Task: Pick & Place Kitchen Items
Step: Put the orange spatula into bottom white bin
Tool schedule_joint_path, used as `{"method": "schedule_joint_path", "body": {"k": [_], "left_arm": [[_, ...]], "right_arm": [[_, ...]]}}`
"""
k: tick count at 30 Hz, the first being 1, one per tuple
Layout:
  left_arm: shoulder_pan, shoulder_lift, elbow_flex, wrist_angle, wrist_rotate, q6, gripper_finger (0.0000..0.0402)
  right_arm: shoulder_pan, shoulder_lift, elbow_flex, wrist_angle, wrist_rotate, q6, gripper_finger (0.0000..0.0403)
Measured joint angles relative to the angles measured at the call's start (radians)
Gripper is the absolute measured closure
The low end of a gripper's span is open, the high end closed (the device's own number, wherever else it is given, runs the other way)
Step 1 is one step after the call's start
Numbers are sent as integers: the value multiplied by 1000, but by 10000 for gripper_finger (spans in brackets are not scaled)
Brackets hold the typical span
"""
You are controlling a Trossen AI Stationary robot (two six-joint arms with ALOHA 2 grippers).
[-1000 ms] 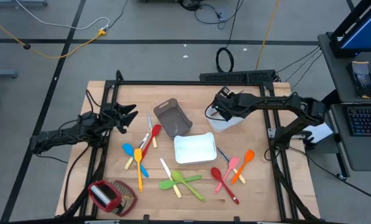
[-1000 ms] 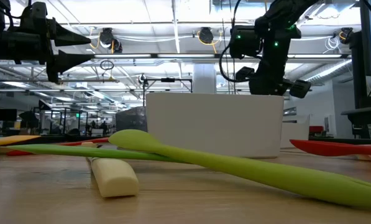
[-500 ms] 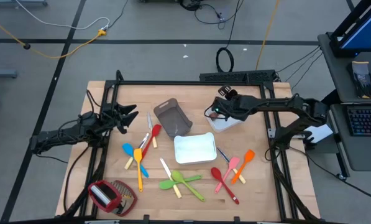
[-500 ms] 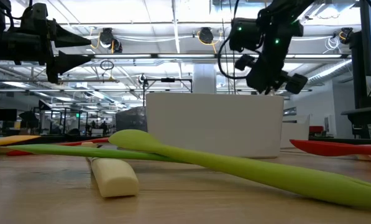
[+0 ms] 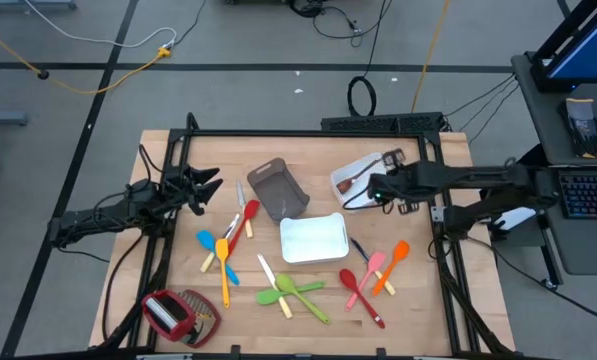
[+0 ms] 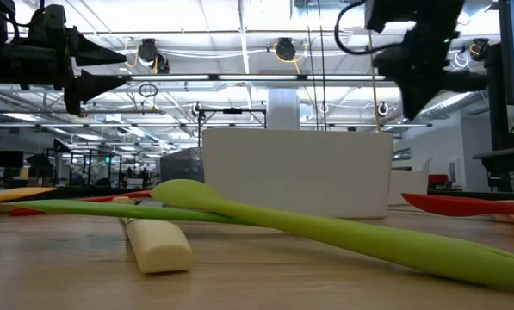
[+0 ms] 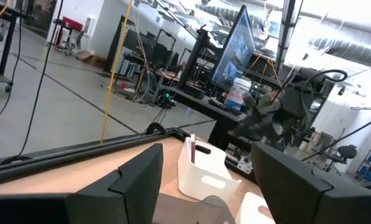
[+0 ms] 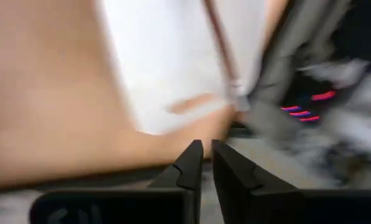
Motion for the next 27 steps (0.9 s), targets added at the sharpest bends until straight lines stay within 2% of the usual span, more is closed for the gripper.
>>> {"method": "schedule_joint_path", "body": {"k": [4, 10, 14, 17, 27], "left_arm": [[0, 0, 0, 5, 1, -6, 151], [0, 0, 0, 9, 1, -10, 151], [0, 0, 0, 9, 1, -11, 151], [0, 0, 0, 8, 1, -8, 151], [0, 0, 0, 5, 1, -6, 151]], "right_arm": [[36, -56, 0, -43, -183, 327, 392], [82, -92, 0, -51, -583, 780, 395], [110, -82, 0, -42, -778, 1104, 386], [140, -79, 0, -34, -835, 1236, 377], [220, -80, 0, -34, -836, 1591, 320]]}}
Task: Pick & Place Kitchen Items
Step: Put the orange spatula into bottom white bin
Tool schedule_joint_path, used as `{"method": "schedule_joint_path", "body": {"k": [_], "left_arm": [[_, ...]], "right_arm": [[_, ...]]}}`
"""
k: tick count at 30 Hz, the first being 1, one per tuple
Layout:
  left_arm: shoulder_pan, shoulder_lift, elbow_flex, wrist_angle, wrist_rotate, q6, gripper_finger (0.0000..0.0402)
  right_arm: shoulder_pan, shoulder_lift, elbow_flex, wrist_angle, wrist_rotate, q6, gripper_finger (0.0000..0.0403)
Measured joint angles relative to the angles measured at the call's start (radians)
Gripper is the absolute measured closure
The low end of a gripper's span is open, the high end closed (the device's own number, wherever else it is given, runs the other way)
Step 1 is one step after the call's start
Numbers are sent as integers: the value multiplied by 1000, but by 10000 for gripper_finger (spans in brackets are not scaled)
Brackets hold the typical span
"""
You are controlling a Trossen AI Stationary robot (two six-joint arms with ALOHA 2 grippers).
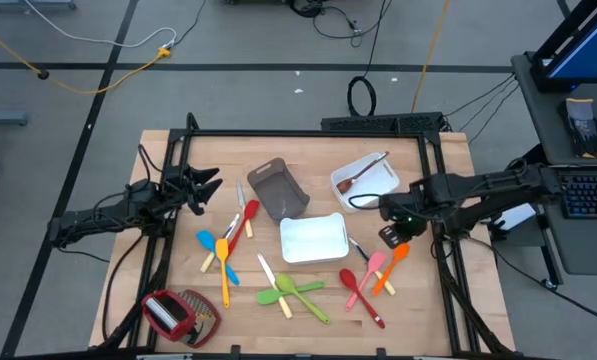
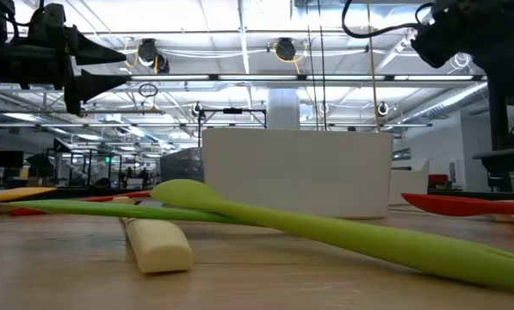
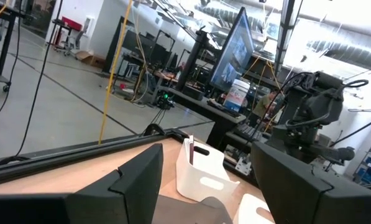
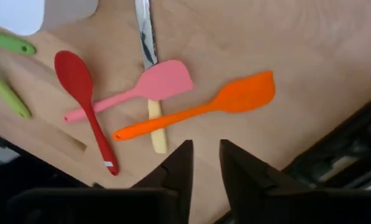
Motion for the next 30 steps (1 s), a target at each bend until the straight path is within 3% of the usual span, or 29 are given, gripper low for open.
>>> {"method": "schedule_joint_path", "body": {"k": [9, 14, 19, 30], "left_arm": [[0, 0, 0, 0, 0, 14, 151], [0, 0, 0, 0, 0, 14, 151], [0, 0, 0, -9, -1, 14, 151], [0, 0, 0, -9, -1, 6, 151]], "right_arm": [[81, 0, 0, 14, 0, 374, 235], [140, 0, -41, 141, -3, 604, 203], [185, 1, -148, 311, 1, 761, 191], [233, 0, -341, 421, 3, 900, 194]]}}
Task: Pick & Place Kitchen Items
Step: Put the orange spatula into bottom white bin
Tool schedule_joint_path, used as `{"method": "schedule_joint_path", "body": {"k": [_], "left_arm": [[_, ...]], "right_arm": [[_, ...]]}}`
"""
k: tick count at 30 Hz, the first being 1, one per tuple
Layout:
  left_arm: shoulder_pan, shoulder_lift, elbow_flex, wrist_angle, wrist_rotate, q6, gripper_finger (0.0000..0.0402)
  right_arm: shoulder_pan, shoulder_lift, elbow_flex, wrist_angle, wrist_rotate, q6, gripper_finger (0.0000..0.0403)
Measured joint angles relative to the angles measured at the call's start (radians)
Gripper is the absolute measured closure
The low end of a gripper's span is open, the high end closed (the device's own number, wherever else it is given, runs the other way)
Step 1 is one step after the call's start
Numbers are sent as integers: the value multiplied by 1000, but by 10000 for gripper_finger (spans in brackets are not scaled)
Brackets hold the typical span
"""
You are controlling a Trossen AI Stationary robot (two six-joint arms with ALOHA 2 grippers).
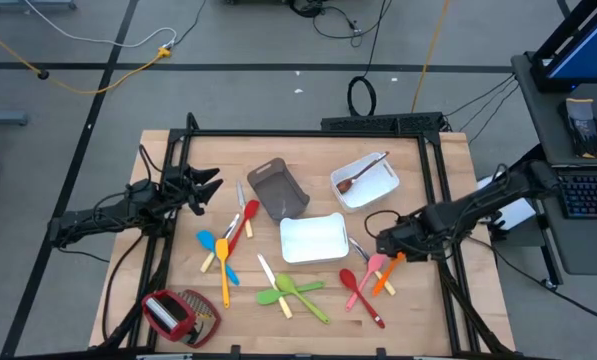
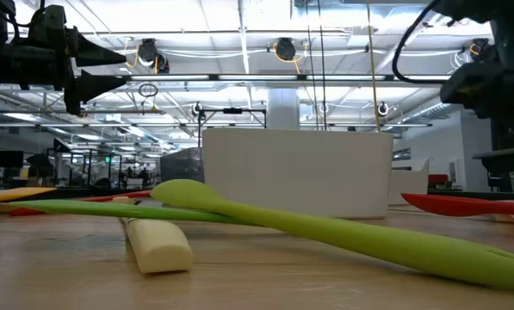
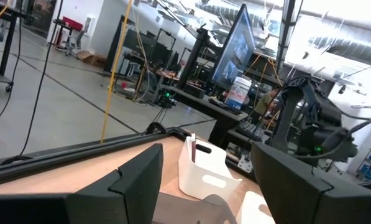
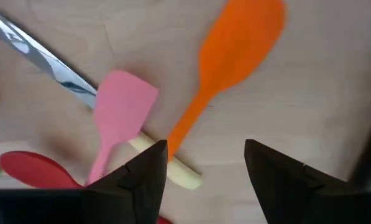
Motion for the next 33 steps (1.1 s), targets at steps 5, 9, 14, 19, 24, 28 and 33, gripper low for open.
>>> {"method": "schedule_joint_path", "body": {"k": [5, 9, 14, 19, 24, 28, 33], "left_arm": [[0, 0, 0, 0, 0, -6, 151], [0, 0, 0, 0, 0, -6, 151], [0, 0, 0, 0, 0, -6, 151], [0, 0, 0, 1, 0, -4, 151], [0, 0, 0, 1, -1, -2, 151], [0, 0, 0, 1, -1, -1, 151], [0, 0, 0, 1, -1, -1, 151]], "right_arm": [[18, 0, -55, 118, 3, 47, 194], [37, 0, -99, 175, 4, 100, 197], [57, 0, -156, 258, 44, 157, 197], [61, 0, -225, 364, 59, 175, 204], [61, -4, -262, 398, 55, 204, 220], [61, -3, -267, 396, 53, 200, 245], [61, -3, -268, 389, 48, 191, 288]]}}
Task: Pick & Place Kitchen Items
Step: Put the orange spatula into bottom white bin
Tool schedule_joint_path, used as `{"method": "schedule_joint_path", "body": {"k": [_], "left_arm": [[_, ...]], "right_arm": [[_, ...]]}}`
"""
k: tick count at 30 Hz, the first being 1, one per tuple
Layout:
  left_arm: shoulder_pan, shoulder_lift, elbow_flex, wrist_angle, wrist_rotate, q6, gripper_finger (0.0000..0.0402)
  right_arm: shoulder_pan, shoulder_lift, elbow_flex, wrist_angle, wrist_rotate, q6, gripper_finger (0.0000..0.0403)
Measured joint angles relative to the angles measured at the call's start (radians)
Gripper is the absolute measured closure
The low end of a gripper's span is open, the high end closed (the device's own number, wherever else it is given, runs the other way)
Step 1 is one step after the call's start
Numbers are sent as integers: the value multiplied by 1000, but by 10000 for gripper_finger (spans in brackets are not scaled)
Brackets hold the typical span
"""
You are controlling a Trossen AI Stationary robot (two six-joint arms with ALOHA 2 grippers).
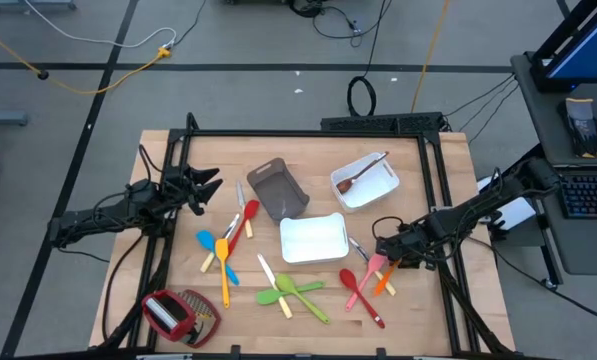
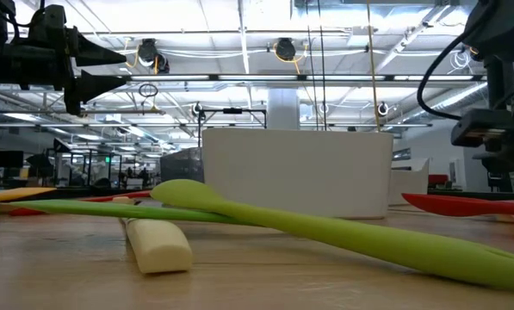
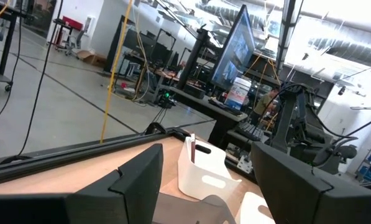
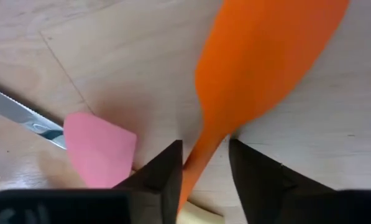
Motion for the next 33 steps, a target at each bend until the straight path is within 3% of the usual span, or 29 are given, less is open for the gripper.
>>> {"method": "schedule_joint_path", "body": {"k": [11, 18, 33], "left_arm": [[0, 0, 0, 0, 0, 1, 151], [0, 0, 0, 0, 0, 1, 151], [0, 0, 0, 0, 0, 0, 151]], "right_arm": [[0, -15, -2, -24, -1, -76, 375], [-1, -96, -5, -39, 36, -81, 374], [0, -301, 36, -32, 12, -83, 379]]}}
